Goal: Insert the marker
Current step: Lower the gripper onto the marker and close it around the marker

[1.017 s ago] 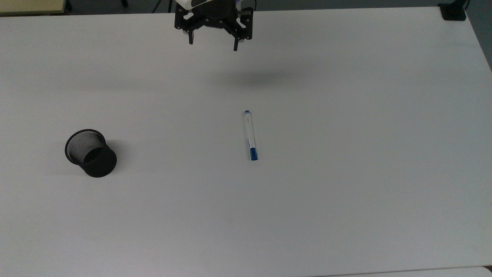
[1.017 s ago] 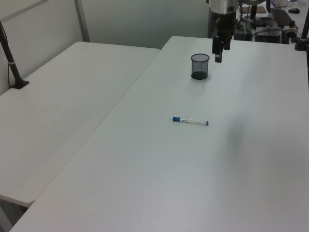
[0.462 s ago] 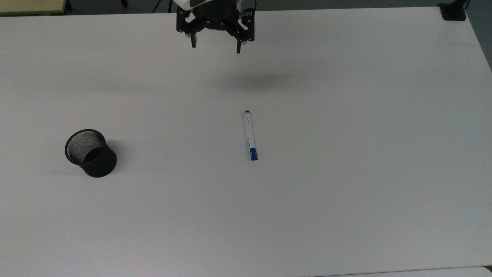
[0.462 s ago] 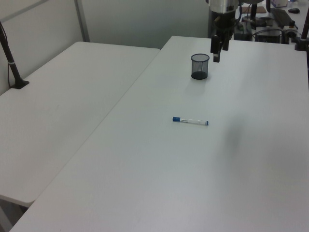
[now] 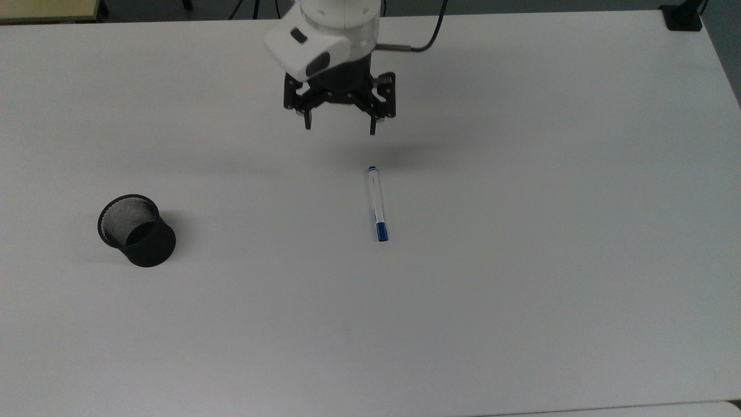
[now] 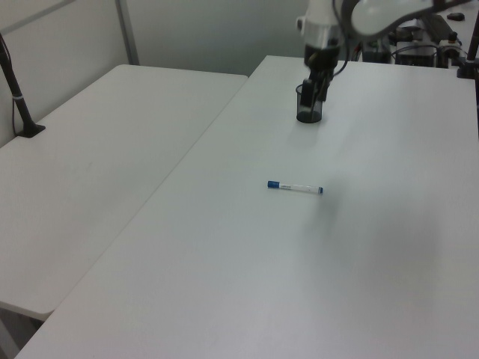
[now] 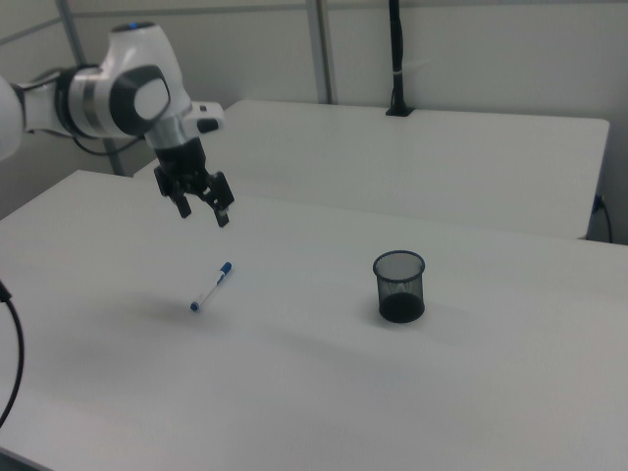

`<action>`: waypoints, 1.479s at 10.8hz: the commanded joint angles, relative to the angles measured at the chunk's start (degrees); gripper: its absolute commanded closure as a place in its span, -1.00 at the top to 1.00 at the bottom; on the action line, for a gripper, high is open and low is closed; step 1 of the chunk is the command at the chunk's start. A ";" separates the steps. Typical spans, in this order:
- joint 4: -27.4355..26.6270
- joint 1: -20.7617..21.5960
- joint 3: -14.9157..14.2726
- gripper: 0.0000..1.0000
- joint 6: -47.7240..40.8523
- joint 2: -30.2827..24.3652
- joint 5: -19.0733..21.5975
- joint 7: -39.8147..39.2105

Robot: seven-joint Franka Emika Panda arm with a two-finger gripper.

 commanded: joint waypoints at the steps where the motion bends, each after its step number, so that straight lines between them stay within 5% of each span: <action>1: 8.51 1.13 -0.22 1.00 2.26 12.39 0.47 -2.79; 4: 8.45 2.27 -0.22 0.99 9.03 17.42 0.56 -3.86; 8: 8.36 3.41 -0.22 0.20 13.16 21.47 0.29 -3.51; 11: 8.36 4.03 -0.22 -0.06 16.06 23.40 0.20 -3.07; 14: 8.53 3.94 -0.22 -0.67 16.51 23.59 0.29 -2.98; 16: 8.53 3.86 -0.22 -0.82 16.51 23.50 0.38 -2.89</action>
